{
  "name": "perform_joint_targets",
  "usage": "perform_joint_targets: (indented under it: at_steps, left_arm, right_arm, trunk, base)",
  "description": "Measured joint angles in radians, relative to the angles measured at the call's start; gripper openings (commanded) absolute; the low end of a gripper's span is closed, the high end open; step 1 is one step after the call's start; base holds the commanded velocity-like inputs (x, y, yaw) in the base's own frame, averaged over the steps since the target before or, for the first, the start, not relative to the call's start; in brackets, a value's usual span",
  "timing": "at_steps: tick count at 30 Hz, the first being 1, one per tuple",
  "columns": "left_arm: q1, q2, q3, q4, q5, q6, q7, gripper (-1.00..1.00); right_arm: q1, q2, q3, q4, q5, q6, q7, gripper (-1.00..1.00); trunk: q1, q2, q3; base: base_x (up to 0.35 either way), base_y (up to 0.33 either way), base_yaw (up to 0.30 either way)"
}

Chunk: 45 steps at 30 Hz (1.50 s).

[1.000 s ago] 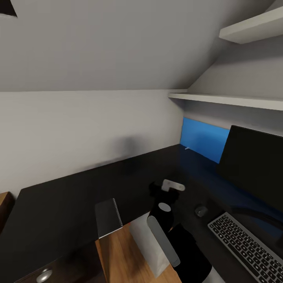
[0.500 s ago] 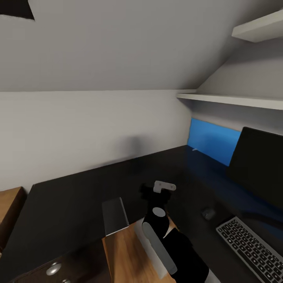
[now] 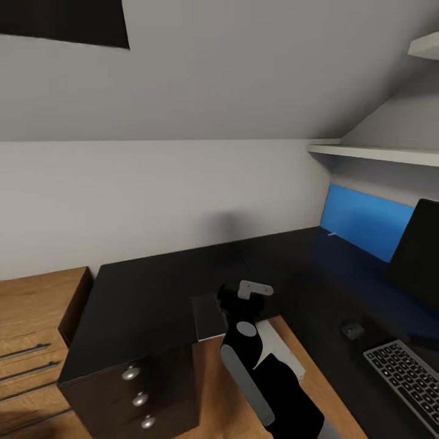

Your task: In the bedroom, organize the workspace by keeping the computer under the desk, ensuring the monitor is on the desk, placing the keyboard on the desk next to the monitor, placing the mouse on the desk next to the keyboard, moving the folder from the swivel chair onto the desk next to the mouse, stacking the notebook on top of the folder with the pen on top of the notebook, and positioning the swivel chair next to the desk.

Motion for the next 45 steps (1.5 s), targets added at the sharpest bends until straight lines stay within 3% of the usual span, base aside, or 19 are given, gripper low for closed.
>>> perform_joint_targets:
  at_steps: [11, 15, 30, 31, 32, 40, 45]
  left_arm:
    - [0.000, 0.003, 0.001, 0.000, 0.001, 0.000, 0.001, 1.00]
    - [0.000, 0.025, 0.002, 0.000, 0.002, -0.001, 0.001, 1.00]
    - [0.000, 0.045, 0.004, 0.000, 0.005, -0.004, 0.002, 1.00]
    - [0.000, 0.048, 0.004, 0.000, 0.005, -0.004, 0.002, 1.00]
    - [0.000, 0.066, 0.007, -0.001, 0.006, -0.005, 0.003, 1.00]
    - [0.000, 0.091, 0.011, -0.002, 0.037, -0.001, 0.002, 1.00]
    - [0.000, 0.123, 0.015, -0.002, 0.061, 0.019, -0.017, 1.00]
  right_arm:
    - [0.000, 0.000, 0.000, -0.004, 0.001, 0.000, -0.003, 1.00]
    - [0.000, 0.000, 0.000, -0.007, 0.000, 0.000, -0.001, 1.00]
    - [0.000, 0.000, 0.000, -0.009, 0.000, 0.000, -0.001, 1.00]
    - [0.000, 0.000, 0.000, -0.009, 0.000, 0.000, -0.001, 1.00]
    - [0.000, 0.000, -0.001, -0.009, -0.001, 0.000, 0.001, 1.00]
    - [0.000, 0.000, -0.001, -0.006, -0.005, 0.002, 0.011, 1.00]
    - [0.000, -0.010, -0.002, -0.003, -0.005, 0.004, 0.050, 1.00]
  trunk:
    - [-0.001, 0.000, -0.002]
    - [-0.001, 0.000, -0.002]
    - [-0.001, 0.000, -0.002]
    - [-0.001, 0.000, -0.002]
    - [-0.001, 0.000, -0.002]
    - [-0.001, 0.000, -0.005]
    - [-0.001, 0.000, -0.009]
  base:
    - [-0.079, 0.020, 0.088]
    - [-0.003, 0.001, 0.003]
    - [0.000, 0.000, 0.000]
    - [0.000, 0.000, 0.000]
    - [0.000, 0.000, 0.000]
    - [0.000, 0.000, 0.135]
    - [0.000, 0.000, 0.220]
